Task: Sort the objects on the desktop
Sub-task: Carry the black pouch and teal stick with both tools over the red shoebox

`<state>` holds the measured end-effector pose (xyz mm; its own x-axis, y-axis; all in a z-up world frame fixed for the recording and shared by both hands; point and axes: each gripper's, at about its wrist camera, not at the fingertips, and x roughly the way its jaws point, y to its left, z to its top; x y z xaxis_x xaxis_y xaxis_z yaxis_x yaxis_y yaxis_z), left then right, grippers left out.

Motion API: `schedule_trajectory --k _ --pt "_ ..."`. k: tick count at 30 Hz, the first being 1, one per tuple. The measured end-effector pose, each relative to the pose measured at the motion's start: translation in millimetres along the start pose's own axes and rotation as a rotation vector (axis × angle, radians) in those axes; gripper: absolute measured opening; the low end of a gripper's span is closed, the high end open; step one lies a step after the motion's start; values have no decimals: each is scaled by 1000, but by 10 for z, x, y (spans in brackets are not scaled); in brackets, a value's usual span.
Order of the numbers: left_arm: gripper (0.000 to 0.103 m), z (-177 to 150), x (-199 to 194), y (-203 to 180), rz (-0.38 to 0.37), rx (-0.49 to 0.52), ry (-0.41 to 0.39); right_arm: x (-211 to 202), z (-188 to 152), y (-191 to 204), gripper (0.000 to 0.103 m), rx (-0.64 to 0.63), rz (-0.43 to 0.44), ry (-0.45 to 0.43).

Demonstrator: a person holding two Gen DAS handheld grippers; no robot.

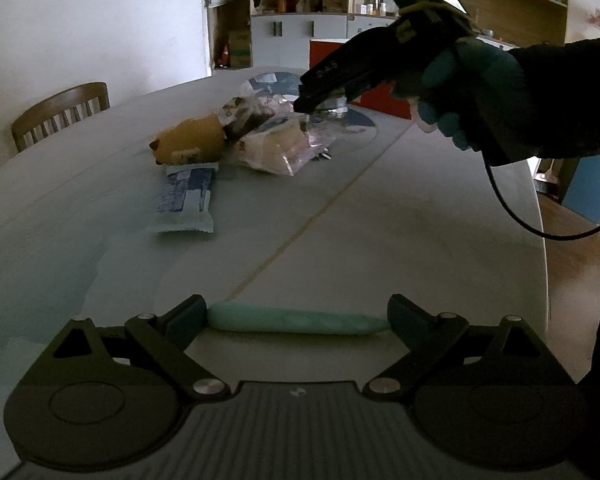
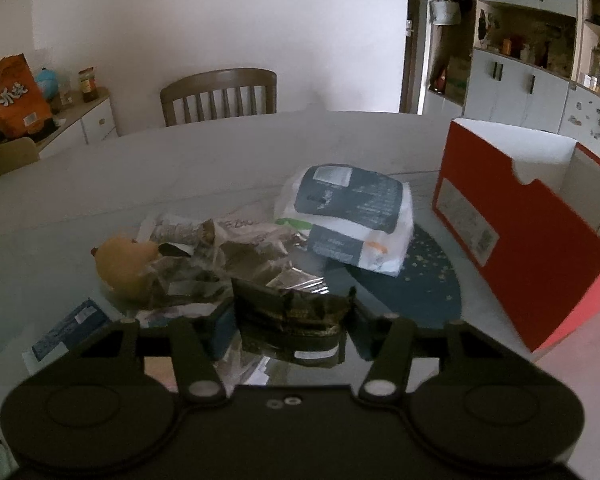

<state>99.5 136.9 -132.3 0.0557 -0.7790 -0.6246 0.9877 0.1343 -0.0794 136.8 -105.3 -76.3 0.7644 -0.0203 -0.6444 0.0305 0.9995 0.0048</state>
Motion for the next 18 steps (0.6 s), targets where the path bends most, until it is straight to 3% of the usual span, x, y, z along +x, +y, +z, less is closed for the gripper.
schedule_trajectory --k 18 --pt "97 532 -36 -229 -4 2 -53 -355 131 -277 57 -26 17 -26"
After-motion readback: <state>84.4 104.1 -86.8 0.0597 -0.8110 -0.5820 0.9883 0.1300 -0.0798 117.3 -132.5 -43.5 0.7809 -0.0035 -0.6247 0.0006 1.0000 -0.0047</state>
